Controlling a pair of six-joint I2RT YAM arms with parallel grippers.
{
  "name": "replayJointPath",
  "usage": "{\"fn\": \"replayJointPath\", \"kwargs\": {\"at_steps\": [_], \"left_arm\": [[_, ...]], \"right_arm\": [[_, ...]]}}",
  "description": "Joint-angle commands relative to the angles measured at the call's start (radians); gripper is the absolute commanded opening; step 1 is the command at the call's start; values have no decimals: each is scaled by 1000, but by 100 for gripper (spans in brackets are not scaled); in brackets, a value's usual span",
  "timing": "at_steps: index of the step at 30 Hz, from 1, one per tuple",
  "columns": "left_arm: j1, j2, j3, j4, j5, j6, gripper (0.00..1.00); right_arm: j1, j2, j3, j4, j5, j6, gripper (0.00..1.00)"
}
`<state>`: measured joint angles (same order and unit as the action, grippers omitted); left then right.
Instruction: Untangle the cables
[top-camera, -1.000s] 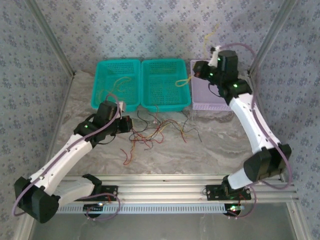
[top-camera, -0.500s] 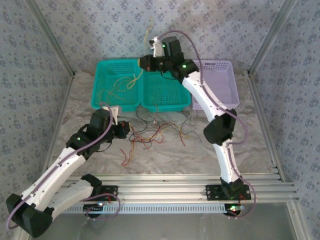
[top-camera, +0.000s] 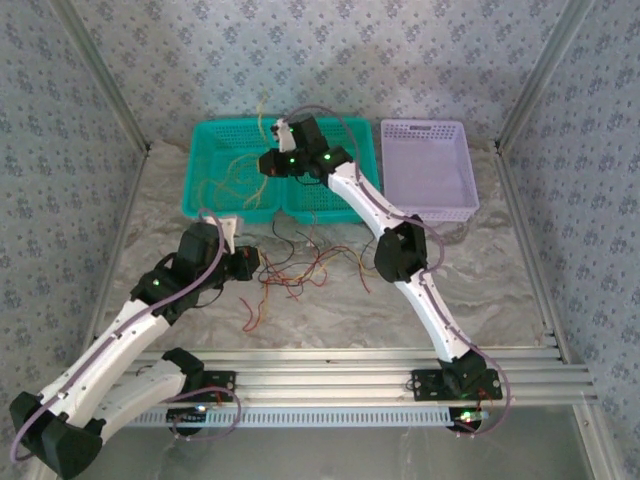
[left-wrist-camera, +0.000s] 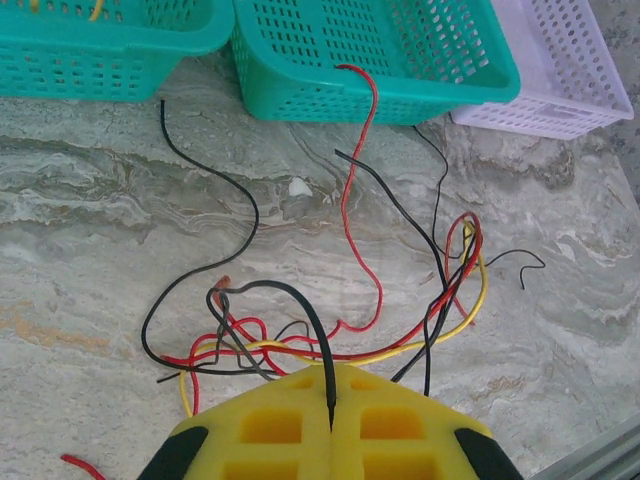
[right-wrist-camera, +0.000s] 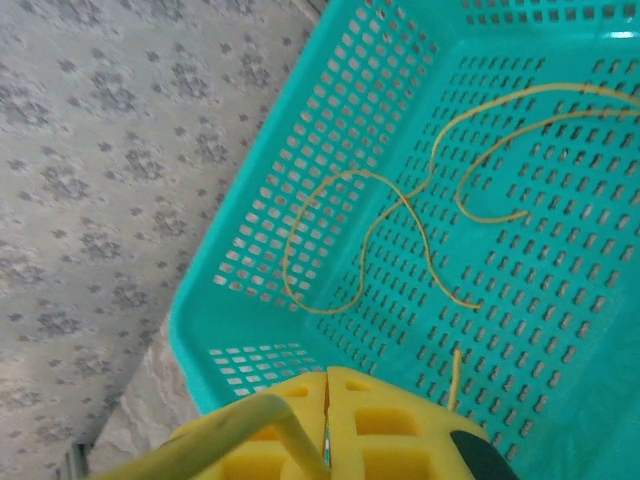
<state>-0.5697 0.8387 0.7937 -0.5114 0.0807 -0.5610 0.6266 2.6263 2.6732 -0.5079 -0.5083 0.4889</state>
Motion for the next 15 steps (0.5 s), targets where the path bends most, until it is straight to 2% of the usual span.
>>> {"fn": "replayJointPath", "kwargs": {"at_steps": [1,9,15], "left_arm": [[-5,-12,4,35,-9,-5,0],[-10,8,18,36,-15,-7,0],[-21,25,29,43,-16,-13,0]], "right_arm": [[16,23,48,-28,28,-39,0],[22,4,48,-72,28,-77,22],[26,-21,47,-118,44,-105,49]]}}
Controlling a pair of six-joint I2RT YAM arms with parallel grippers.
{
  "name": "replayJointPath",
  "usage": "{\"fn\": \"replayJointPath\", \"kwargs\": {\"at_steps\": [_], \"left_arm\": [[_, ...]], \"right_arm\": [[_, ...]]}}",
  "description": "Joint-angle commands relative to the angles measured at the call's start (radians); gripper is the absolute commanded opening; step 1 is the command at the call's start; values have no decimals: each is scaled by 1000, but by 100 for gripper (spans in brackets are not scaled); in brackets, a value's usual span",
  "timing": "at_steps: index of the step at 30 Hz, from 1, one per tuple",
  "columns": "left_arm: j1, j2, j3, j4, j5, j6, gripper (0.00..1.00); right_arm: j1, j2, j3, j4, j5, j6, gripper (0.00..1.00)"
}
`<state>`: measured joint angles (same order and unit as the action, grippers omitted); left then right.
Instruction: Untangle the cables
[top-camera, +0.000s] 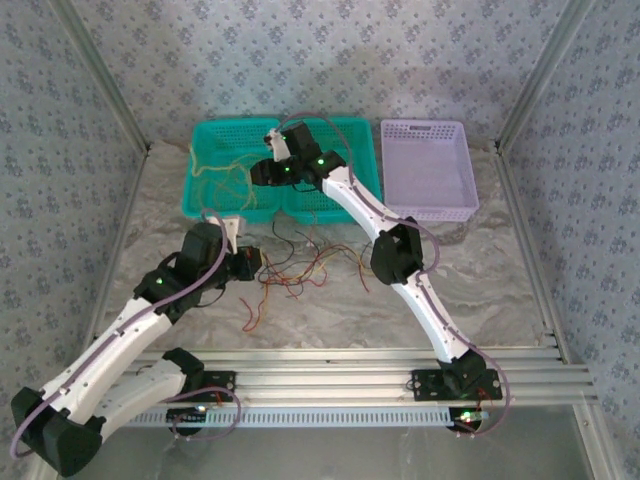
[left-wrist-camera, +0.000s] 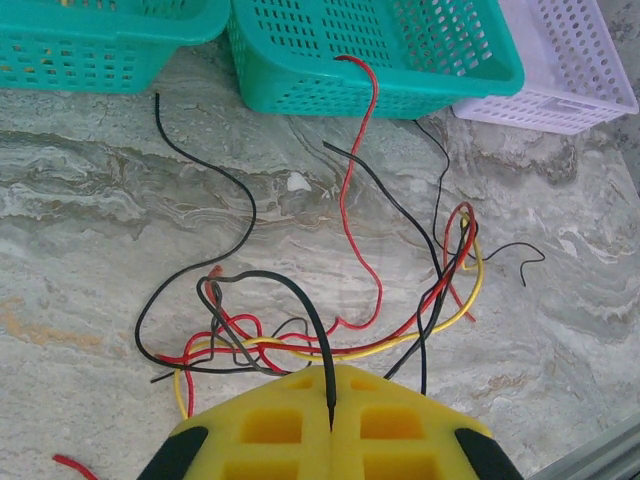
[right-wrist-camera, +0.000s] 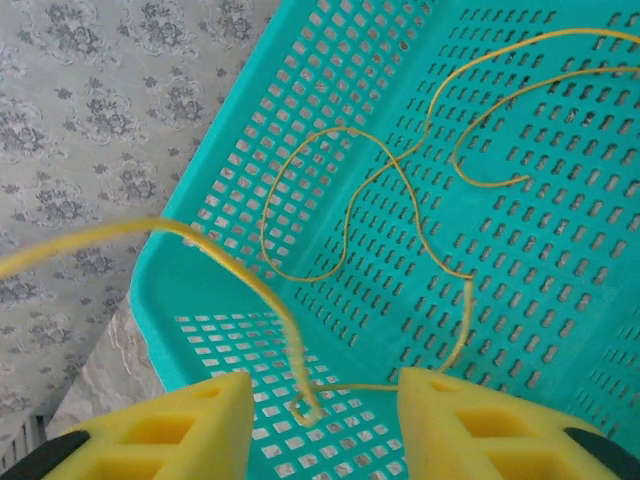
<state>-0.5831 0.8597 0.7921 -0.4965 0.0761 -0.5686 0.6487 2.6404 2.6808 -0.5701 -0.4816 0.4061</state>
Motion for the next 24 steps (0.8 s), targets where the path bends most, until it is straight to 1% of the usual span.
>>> {"fn": "replayJointPath", "kwargs": {"at_steps": [1,4,8,13,14,16,18,24], "left_arm": [[-8,6,33,27,-12,-4,0],[-14,6,42,18,-19,-1,0],[-15,4,53,0,-28,8,0],[-17,9,51,-2,-40,12,0],[-17,14,50,2,-40,12,0],[-16,27,48,12,-40,14,0],[-15,40,51,21,-39,16,0],[-14,61,78,24,-67,29,0]], "right_arm": [[3,-42,39,-62,24,-25,51],[-5,-73,37,-72,46,-25,54],[-24,-167,-9,-47,72,-34,67],[-62,-354,-132,-36,74,-57,70],[-69,-403,-177,-36,74,-63,71],[-75,-520,-319,25,84,-73,71],[-71,-650,-525,117,94,-91,72],[-30,-978,-993,255,64,-139,73]]}}
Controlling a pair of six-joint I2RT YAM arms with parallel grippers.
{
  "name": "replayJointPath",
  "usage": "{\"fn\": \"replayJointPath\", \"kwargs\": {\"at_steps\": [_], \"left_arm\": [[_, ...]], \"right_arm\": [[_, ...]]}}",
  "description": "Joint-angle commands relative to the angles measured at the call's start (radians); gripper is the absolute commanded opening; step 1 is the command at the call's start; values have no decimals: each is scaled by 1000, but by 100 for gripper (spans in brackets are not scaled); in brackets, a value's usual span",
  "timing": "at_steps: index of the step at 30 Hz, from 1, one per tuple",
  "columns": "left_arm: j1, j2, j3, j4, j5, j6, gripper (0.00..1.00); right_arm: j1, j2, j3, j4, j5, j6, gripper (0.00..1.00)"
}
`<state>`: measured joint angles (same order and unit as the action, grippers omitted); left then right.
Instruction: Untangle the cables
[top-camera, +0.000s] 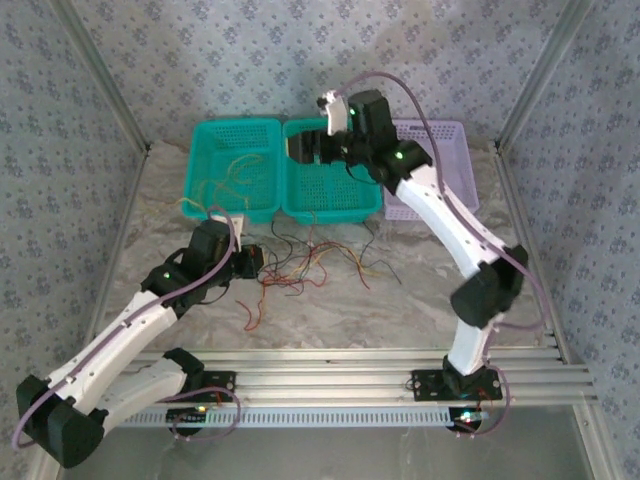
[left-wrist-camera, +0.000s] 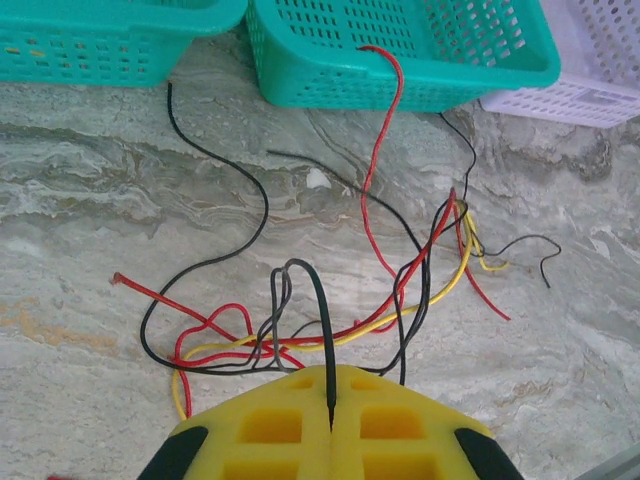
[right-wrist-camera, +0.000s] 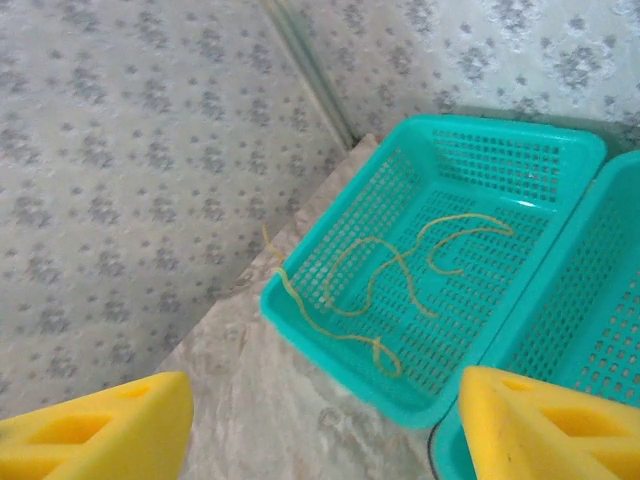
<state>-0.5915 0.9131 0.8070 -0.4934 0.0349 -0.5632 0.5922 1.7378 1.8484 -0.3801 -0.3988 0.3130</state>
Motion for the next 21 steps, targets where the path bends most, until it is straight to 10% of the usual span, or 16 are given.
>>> {"fn": "replayJointPath", "kwargs": {"at_steps": [1,11,21], "left_arm": [[-6,17,69,19,-25,23,0],[-8,37,95,60,-1,-5,0],[-23,60,116,101,16,-46,0]], "right_arm": [[30,-126,-234,90,-22,-48,73],[81,-413,-824,212,60,91,75],[120,-225,-957,497,143,379,76]]}}
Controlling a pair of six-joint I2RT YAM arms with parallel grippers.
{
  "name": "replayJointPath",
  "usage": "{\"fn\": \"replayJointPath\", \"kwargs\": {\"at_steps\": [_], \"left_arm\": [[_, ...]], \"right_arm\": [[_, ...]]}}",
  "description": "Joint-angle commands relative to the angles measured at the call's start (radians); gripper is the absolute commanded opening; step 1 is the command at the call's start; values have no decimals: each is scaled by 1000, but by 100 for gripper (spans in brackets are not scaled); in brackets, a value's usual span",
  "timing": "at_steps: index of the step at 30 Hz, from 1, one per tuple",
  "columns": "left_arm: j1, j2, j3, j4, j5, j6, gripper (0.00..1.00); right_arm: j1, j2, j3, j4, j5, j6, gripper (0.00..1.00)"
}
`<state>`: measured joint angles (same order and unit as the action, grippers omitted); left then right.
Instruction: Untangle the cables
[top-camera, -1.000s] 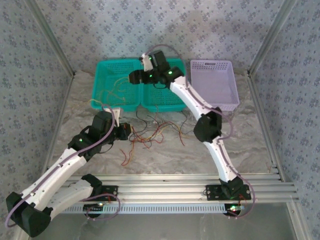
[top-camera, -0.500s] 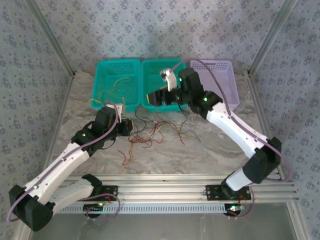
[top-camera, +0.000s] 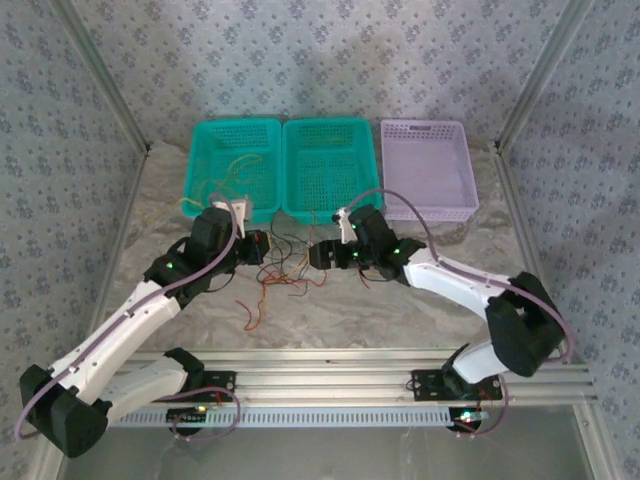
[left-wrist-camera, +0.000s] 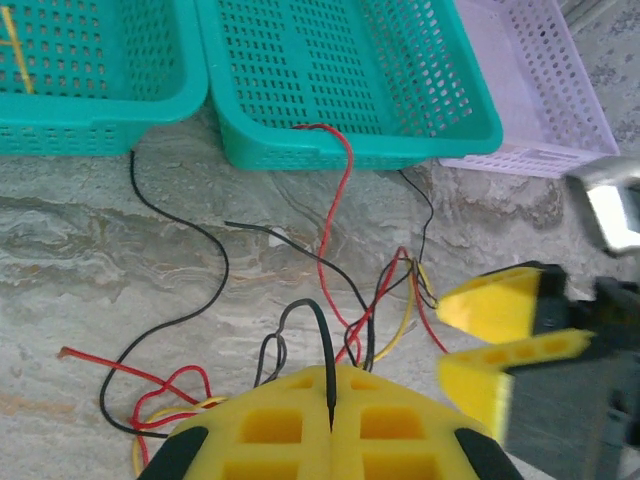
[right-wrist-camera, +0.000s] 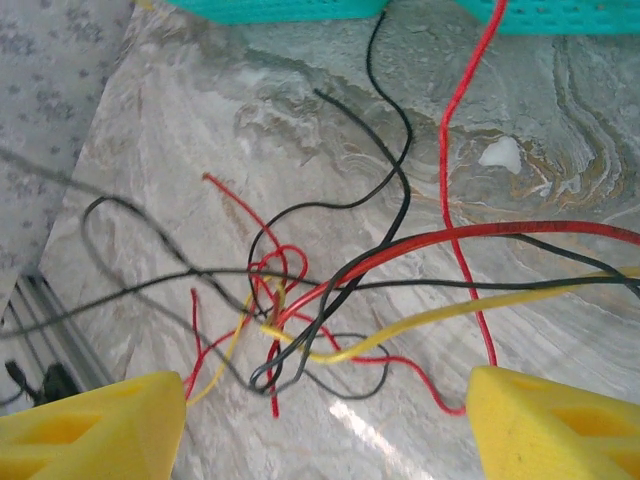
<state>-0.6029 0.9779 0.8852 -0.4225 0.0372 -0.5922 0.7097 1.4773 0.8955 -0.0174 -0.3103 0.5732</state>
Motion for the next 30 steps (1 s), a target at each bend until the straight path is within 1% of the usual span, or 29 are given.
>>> {"fn": "replayJointPath", "kwargs": {"at_steps": [1,4,7,11,12,15,17,18,22,27,30], "left_arm": [[-14,-10,39,30,12,-20,0],[-23,-29,40,25,0,-27,0],[-25,-57,41,15,-17,-31,0],[-26,-79,39,17,-16,-41,0],[-28,-79,41,18,-11,-44,0],[-34,-85,49,30,-1,-51,0],[-35,-93,67,18,-2,-50,0],[-35,-99,82,4,-6,-43,0],[-35,-130,185,-90,-57,14,0],[-35,-141,350,-203,-125,109,0],[-35,-132,441,-239,-152,158,0]], "right_arm": [[5,54,-2,155,64,133,74],[5,100,-4,176,119,185,67],[-3,121,-19,194,129,227,63],[2,123,-27,197,174,244,49],[2,125,-27,198,184,246,44],[-4,129,-34,198,211,253,23],[-9,122,-47,192,227,255,4],[-11,113,-55,180,245,256,0],[-27,78,-111,143,294,240,0],[-75,26,-219,159,296,248,0],[-95,-22,-271,143,319,237,0]]}}
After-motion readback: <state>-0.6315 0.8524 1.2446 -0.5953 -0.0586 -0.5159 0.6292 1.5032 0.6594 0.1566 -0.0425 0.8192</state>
